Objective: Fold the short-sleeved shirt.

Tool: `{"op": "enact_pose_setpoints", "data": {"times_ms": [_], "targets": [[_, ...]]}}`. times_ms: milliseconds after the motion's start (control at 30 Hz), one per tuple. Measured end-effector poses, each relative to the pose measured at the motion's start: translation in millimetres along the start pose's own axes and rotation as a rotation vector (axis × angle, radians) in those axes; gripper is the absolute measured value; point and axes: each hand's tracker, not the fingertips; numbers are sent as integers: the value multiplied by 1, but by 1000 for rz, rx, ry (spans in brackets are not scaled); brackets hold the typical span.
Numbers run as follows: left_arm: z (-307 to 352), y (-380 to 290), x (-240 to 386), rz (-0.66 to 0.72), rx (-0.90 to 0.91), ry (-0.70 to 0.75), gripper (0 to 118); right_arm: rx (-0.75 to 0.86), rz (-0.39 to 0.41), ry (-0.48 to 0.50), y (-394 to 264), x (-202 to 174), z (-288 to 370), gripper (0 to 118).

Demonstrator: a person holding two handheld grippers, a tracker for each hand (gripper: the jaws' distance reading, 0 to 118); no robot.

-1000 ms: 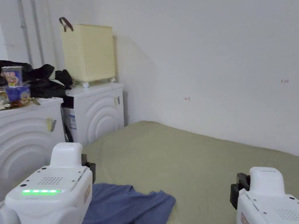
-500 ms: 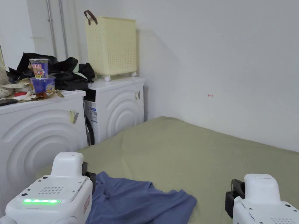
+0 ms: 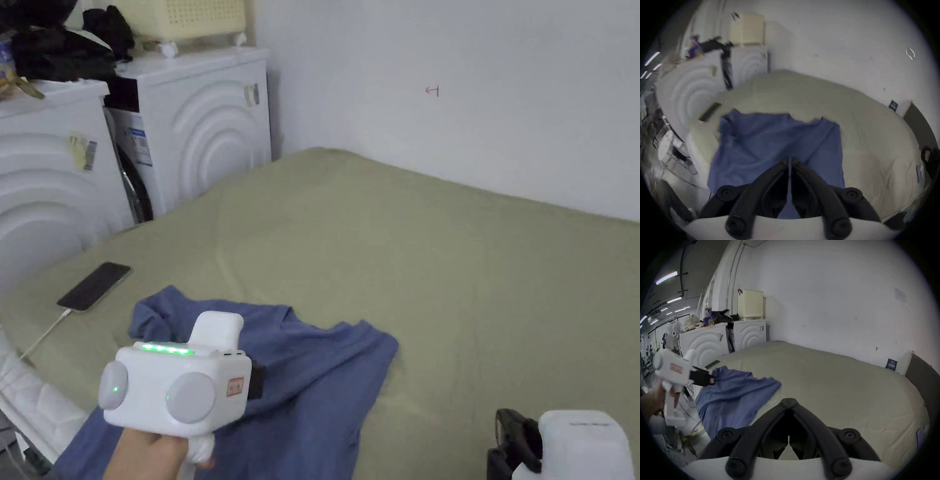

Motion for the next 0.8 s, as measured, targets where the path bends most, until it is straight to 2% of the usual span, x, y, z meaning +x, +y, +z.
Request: {"op": "enact_pose_setpoints", "data": {"times_ms": [33,67,100,233,300,367,400,433,467,500,533,567,600,667,800], "targets": [[-17,2,1,-26,-58,9,33,-15,-1,-2,-6,3,-1,0],[-33,3,1,-34,-119,6,82,-33,1,-5,-12,7,-2,0],[-47,2,1,-44,-165,17,104,-43,0,-15,-16,9,-3,0],[-73,-8,5,-50,-195,50,106,-100,-19,-32,-33,21,-8,0],[-84,-12,8,-59,-254,17,106,-119,-29,-39,-39,25,-8,0],[-98,-21,13,-93,-319,42,105,-140,-48,-43,-44,29,-4,0],[-96,-23,16,-129,-254,58,104,-144,-55,-44,-45,31,0,0],[-93,-19,19,-129,-273,61,101,-146,-59,-48,-47,33,4,0],[-88,-16,20,-116,-273,54,85,-147,-62,-54,-48,37,11,0],[-82,-13,19,-116,-273,49,60,-148,-63,-59,-50,40,18,0],[-74,-10,22,-129,-248,49,11,-150,-65,-69,-53,44,26,0],[-66,-7,26,-167,-189,125,4,-154,-65,-77,-55,48,35,0],[-61,-7,28,-185,-152,170,4,-154,-70,-87,-58,53,44,0],[-44,-1,29,-122,-169,104,4,-150,-91,-117,-62,66,64,0],[7,18,66,-179,-47,65,4,-126,-149,-196,-67,93,102,0]]}}
